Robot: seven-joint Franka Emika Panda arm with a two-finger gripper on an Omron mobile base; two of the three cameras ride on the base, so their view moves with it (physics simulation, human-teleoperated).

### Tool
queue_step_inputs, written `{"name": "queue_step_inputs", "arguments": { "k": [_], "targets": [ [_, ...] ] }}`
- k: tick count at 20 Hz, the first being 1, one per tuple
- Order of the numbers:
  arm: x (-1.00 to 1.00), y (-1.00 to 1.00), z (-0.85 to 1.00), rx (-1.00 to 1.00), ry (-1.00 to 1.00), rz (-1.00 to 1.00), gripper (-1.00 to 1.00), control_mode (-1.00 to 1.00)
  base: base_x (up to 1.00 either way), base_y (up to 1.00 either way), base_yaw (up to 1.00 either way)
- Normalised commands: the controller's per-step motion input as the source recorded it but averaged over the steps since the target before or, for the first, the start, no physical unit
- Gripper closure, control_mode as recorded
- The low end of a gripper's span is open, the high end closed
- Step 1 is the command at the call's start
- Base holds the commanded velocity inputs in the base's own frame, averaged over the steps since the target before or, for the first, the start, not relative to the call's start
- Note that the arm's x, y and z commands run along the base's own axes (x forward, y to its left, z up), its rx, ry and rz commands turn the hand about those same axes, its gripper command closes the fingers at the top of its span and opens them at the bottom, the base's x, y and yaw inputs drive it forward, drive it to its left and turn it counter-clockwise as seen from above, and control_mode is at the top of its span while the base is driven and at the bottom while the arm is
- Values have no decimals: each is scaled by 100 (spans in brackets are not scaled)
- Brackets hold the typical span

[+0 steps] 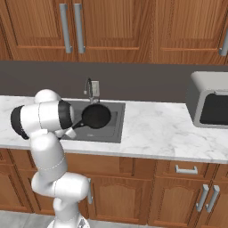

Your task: Move the pot and pan from the stove into the sink.

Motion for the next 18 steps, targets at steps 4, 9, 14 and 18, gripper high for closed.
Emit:
{"name": "queue_step_inputs", "arguments": {
  "k": [4,9,14,18],
  "targets": [
    [1,0,-21,5,5,0,100,-100,0,0,0],
    [30,8,-12,2,7,-7,100,-100,0,0,0],
    [75,13,0,0,13,-12,100,-100,0,0,0],
    [75,15,-1,0,11,-13,100,-100,0,0,0]
  ]
}}
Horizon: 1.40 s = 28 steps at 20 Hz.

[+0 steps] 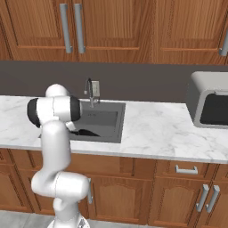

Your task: Move the pot and pan from the stove into the sink.

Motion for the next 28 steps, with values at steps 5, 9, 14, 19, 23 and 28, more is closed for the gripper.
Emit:
{"name": "queue_step_inputs", "arguments": {
  "k": [5,9,14,19,23,28],
  "targets": [
    [52,2,-3,0,4,-13,100,-100,0,0,0],
    [30,0,-1,0,2,-7,100,-100,0,0,0],
    [4,3,5,0,2,-4,100,-100,0,0,0],
    [-32,16,54,0,-9,-9,100,-100,0,0,0],
    [-51,19,79,0,-6,-8,-100,-100,0,0,0],
    [-79,3,73,0,-7,-5,-100,-100,0,0,0]
  ]
}}
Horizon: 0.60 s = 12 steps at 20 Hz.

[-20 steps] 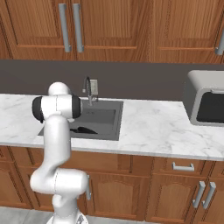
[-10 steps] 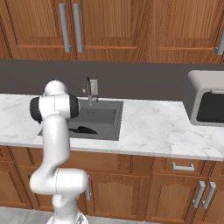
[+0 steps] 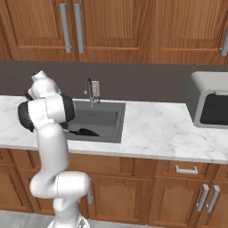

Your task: Move the pot and pan from the stove into the sink.

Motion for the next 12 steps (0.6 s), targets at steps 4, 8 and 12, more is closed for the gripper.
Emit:
{"name": "queue_step_inputs", "arguments": {
  "k": [4,8,12],
  "targets": [
    [-87,0,71,0,-2,-4,-100,-100,0,0,0],
    [-92,-4,71,2,0,-4,-100,-100,0,0,0],
    [-91,-10,78,4,5,-3,-100,-100,0,0,0]
  ]
}}
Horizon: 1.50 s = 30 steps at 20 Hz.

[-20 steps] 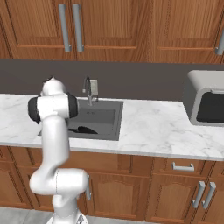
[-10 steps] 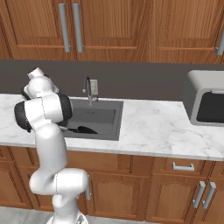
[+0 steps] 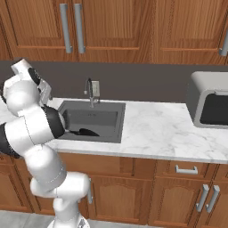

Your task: Move the pot and pan from the stove into the sink.

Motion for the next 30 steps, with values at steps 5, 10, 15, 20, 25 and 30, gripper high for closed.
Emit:
{"name": "queue_step_inputs", "arguments": {
  "k": [5,10,15,20,25,30],
  "targets": [
    [-94,-13,78,5,6,-2,-100,-100,0,0,0],
    [-100,-26,34,3,-3,0,-100,-100,0,0,0],
    [-100,-32,-3,1,-14,1,-100,-100,0,0,0],
    [-100,-36,-16,2,-24,0,-100,-100,0,0,0],
    [-94,-39,-14,9,-33,0,-100,-100,0,0,0],
    [-76,-52,-1,20,-30,0,-100,-100,0,0,0]
  ]
}}
